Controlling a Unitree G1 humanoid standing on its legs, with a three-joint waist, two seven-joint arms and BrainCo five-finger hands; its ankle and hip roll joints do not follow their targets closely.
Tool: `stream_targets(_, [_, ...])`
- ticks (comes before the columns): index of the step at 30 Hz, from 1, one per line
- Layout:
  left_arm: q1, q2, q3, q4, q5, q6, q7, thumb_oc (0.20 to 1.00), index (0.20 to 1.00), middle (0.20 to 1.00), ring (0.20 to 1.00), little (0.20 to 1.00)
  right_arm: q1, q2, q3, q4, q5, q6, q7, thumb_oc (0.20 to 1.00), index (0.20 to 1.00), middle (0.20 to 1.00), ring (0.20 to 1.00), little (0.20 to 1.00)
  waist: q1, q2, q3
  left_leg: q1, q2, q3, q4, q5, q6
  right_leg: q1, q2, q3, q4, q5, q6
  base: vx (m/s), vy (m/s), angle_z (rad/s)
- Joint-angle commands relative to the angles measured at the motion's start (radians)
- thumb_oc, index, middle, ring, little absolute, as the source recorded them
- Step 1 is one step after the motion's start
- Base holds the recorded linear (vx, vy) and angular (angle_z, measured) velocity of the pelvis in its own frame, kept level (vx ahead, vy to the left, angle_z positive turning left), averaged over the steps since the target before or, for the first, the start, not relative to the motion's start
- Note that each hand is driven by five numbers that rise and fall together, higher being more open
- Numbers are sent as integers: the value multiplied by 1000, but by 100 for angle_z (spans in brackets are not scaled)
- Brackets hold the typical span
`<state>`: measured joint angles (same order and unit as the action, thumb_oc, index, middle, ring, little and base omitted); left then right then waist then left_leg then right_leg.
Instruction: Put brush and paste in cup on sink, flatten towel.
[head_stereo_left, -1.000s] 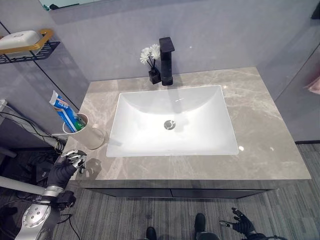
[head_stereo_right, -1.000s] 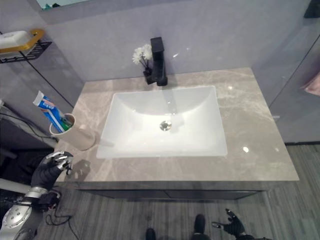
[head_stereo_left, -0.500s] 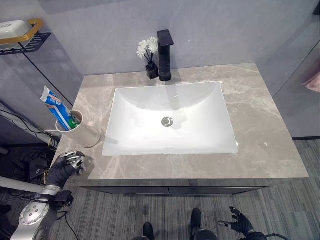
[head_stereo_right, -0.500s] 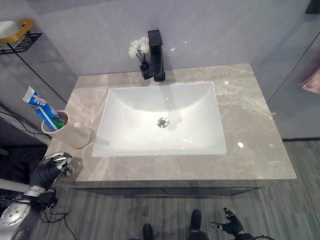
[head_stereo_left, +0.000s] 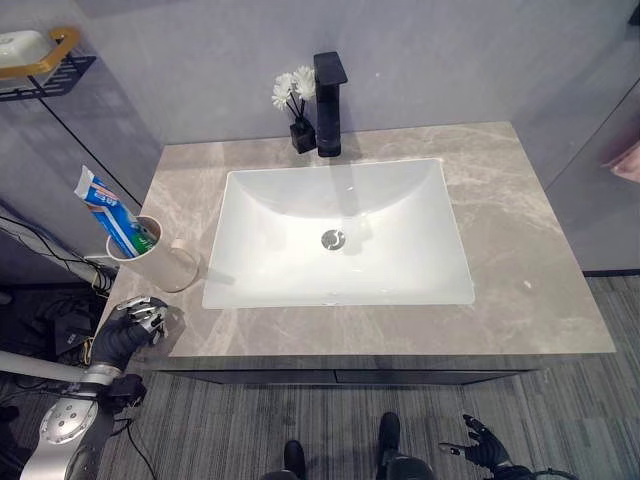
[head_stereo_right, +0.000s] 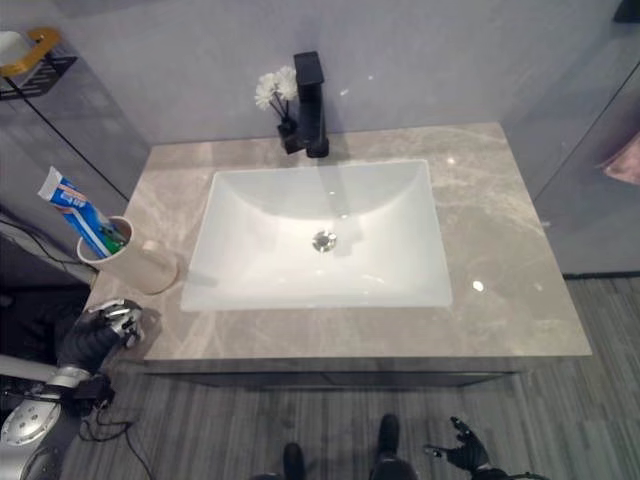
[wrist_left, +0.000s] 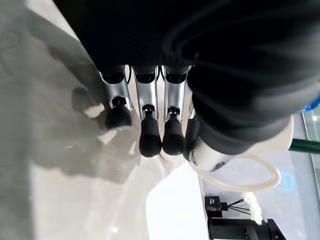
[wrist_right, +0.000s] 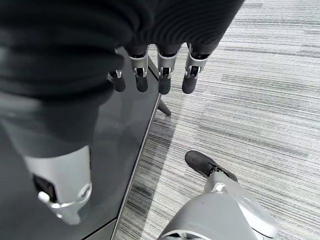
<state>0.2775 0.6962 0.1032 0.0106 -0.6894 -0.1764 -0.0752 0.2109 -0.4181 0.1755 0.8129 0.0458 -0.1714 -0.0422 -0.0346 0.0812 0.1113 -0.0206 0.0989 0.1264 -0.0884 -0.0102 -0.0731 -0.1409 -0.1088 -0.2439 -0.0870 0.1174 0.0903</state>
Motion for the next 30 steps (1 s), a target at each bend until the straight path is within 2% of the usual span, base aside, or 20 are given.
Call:
stream_targets(1, [-37,27,44,19,46,-57,43,200,200,200,200,200,-46,16,-3,0,24,-12,-22,1000,1000,1000,1000,1000,-30,-52,27,-27,-24,2,1,57,5,128,-52,53,8,-23,73,0,0,0])
stream_targets(11, [-86,-7,56,35,66,-61,88,200,200,200,200,200,-37,37,-38,41,54,-6,-35,1000,1000,1000,1000,1000,-46,-56,37,-32,-22,13,1,54,7,110,-50,70,7,-19,72,1,5,-8])
stream_targets(20, [-153,-14,59,89,71,-62,118,200,200,200,200,200,-47,45,-78,162,104,1,-39,1000,1000,1000,1000,1000,-58,-57,44,-40,-21,29,1,51,7,87,-45,95,5,-14,71,5,2,-7])
stream_targets(27, [-200,-3,74,130,83,-66,140,200,200,200,200,200,-54,47,-102,229,130,8,-39,1000,1000,1000,1000,1000,-63,-62,45,-37,-19,36,1,46,7,83,-40,102,9,-16,70,2,-1,-1])
stream_targets(30, [-235,26,79,168,94,-65,146,200,200,200,200,200,-51,48,-104,245,135,12,-37,1000,1000,1000,1000,1000,-67,-65,45,-31,-18,38,1,42,7,86,-39,105,10,-18,69,0,0,0])
